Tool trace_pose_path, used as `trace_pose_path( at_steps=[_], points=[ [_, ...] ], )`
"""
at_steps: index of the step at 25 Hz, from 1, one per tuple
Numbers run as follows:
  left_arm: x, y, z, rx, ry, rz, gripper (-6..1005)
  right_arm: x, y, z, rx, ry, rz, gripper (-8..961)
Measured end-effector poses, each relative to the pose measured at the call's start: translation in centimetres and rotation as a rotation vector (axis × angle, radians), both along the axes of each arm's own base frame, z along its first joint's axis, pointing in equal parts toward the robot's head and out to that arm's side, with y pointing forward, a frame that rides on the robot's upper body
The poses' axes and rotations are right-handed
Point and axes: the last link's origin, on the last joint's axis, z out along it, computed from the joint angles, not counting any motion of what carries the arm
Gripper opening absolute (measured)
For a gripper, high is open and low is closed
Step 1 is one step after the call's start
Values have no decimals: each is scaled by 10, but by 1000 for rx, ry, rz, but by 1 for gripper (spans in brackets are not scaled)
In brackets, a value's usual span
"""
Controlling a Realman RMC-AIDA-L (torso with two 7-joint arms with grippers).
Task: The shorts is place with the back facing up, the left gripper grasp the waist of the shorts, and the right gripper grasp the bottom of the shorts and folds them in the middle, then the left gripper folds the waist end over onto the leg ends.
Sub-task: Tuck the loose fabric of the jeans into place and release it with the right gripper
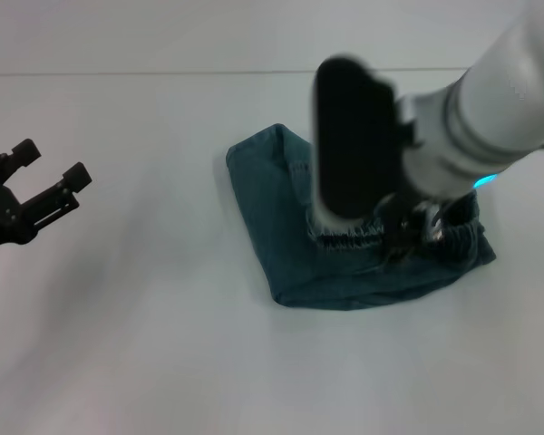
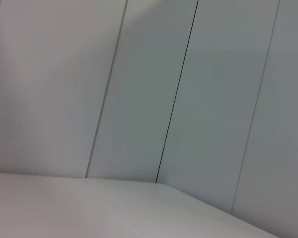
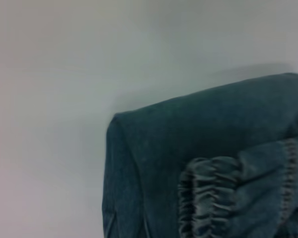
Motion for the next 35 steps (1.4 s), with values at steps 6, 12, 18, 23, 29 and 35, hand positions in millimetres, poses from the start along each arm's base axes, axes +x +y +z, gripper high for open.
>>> trace_pose_path(
  at_steps=[6, 12, 18, 23, 29, 35],
  points=[
    [-1, 0, -1, 3, 6, 4, 934, 7, -8, -23, 30, -64, 32, 850],
    [-2, 0, -1, 4, 5, 7, 934, 16, -8, -34, 55, -50, 21, 847],
    [-2, 0, 0, 10, 1, 7, 934, 22, -7, -45, 87, -46, 26, 844],
    [-1, -1, -1, 12, -5, 9, 934, 22, -4, -47, 99, -33, 32, 842],
    [-2, -3, 0, 16, -13, 8, 934, 29, 1, -49, 100, -64, 20, 835],
    [-2, -2, 2, 26, -17, 10, 934, 33, 4, -46, 106, -76, 10, 732]
  ],
)
